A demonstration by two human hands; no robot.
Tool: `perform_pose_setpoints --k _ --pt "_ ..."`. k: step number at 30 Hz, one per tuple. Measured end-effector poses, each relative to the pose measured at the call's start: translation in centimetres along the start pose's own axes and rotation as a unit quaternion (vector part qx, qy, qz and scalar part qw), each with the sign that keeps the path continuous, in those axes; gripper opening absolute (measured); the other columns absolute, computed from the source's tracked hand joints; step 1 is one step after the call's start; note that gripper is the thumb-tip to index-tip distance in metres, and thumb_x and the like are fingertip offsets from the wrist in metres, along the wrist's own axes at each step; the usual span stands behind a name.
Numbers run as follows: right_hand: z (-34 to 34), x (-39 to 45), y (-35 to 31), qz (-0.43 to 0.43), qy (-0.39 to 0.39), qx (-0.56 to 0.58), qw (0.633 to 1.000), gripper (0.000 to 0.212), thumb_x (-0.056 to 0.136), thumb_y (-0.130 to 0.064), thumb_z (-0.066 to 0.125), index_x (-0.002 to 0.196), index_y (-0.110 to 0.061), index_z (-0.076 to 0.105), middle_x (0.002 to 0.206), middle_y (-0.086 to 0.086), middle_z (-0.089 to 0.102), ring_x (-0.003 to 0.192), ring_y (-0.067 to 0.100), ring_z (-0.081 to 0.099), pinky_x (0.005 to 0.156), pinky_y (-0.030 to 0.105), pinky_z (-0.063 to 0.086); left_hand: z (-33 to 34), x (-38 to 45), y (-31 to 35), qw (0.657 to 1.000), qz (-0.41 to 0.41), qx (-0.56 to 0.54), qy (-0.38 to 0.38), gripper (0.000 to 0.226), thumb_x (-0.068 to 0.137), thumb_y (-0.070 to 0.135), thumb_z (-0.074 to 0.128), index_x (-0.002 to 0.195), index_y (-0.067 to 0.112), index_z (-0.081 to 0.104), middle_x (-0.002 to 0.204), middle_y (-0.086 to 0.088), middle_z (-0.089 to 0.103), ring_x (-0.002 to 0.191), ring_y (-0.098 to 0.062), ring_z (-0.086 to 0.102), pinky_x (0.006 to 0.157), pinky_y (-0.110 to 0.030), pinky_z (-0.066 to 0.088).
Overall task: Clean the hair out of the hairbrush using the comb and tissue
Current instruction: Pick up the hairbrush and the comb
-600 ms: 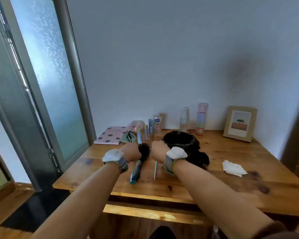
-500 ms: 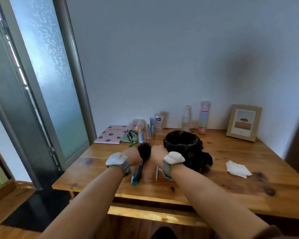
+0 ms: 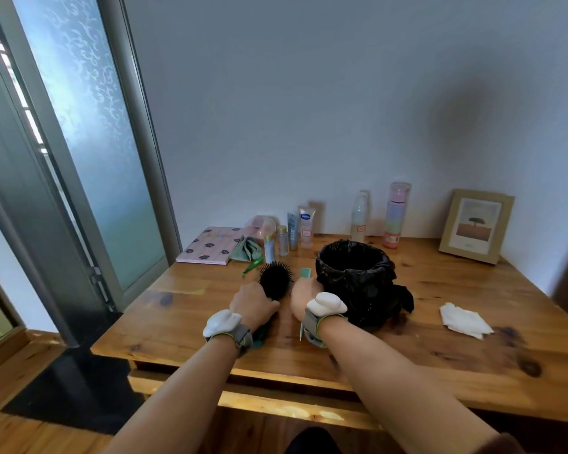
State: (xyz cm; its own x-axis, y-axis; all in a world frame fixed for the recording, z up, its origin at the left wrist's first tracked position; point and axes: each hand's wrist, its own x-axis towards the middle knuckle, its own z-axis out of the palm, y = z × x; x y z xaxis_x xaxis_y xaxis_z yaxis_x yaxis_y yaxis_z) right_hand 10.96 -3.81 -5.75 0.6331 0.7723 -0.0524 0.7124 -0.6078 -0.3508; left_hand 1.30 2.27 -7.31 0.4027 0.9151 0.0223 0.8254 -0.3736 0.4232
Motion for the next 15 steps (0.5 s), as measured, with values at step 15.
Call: perform_pose_setpoints --k 15 --pt "-7.0 -3.3 0.3 -0.07 0.03 0.194 0.978 0.025 0.087 -0.016 0.058 0.065 -0.007 0.048 0.07 0.016 0.069 0.066 0.034 0.068 0.062 0.036 0.058 -5.0 -1.1 1.2 0.972 0.042 -0.231 0.016 0.024 0.084 0.015 0.069 0.064 0.007 0.06 0.056 -0.008 0.064 0.038 -0.017 0.059 0.041 -0.025 0.051"
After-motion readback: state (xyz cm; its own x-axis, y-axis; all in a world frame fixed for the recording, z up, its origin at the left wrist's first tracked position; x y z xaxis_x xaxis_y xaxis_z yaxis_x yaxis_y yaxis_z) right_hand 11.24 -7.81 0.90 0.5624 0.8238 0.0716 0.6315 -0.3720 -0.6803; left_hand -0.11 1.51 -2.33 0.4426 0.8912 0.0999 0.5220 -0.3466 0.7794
